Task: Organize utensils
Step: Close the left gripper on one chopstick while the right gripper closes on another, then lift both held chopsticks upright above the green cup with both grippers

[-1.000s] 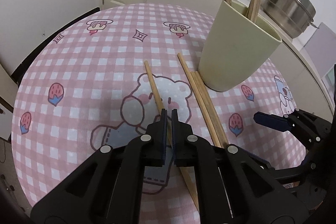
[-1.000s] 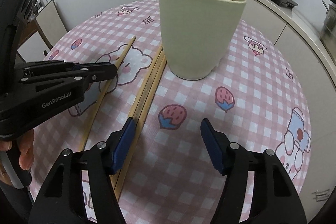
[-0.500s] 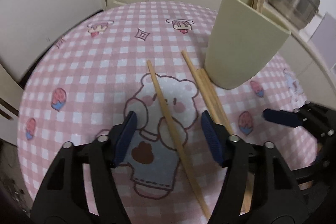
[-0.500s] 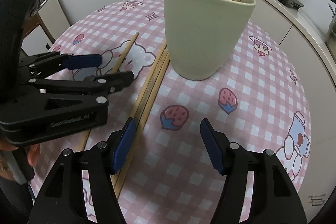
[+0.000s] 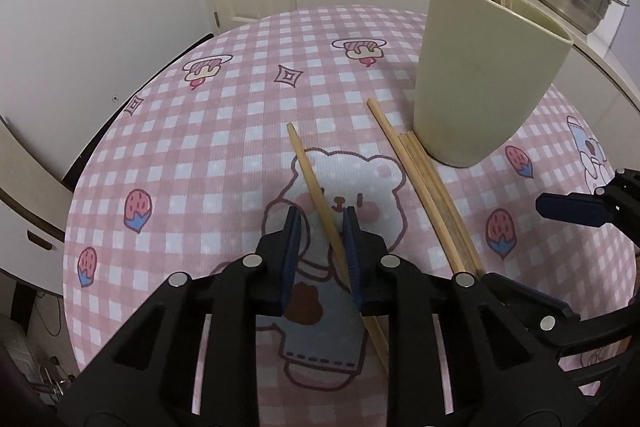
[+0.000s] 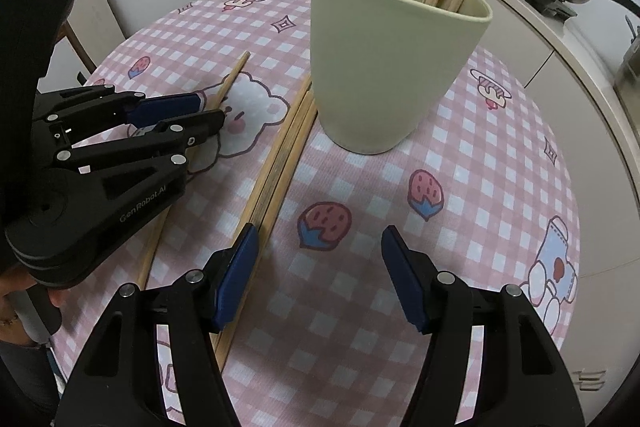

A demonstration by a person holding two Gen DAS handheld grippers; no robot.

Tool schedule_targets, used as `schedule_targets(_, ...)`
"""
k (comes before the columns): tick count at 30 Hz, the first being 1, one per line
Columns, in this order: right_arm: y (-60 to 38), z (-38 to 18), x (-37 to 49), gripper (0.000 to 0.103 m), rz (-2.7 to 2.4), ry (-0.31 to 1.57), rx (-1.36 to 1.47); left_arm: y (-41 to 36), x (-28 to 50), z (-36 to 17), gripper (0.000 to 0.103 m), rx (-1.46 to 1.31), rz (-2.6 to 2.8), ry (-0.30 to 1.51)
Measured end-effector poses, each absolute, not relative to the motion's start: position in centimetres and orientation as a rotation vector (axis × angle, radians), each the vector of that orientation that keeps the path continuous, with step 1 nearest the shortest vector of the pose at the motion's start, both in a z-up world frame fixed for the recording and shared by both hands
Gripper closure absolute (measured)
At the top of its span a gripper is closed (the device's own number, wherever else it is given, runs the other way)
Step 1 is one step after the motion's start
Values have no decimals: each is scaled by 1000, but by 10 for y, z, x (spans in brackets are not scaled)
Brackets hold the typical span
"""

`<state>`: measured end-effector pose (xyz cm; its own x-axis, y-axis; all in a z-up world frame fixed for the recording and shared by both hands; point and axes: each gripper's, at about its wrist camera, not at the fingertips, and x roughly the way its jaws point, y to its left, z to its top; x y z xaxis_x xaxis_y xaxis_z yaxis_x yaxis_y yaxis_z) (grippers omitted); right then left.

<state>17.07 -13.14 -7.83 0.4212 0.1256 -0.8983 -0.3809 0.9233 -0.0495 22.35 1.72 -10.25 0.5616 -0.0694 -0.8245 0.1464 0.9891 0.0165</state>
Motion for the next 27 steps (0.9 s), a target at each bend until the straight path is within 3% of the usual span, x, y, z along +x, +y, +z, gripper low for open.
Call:
schedule_targets(13, -125, -75, 178, 45, 335, 1091, -194, 32, 213, -102, 81, 30, -155, 965)
schedule_targets(15, -125, -76, 181, 53, 333, 1103, -190, 30, 214, -102, 81, 32, -153, 963)
schedule_targets(17, -122, -75, 182, 67, 348, 1099, -171, 31, 215, -102, 81, 29, -154, 961)
schedule_targets(27, -79, -71, 193, 76, 420, 1095, -188, 42, 214, -100, 84, -10, -156, 963)
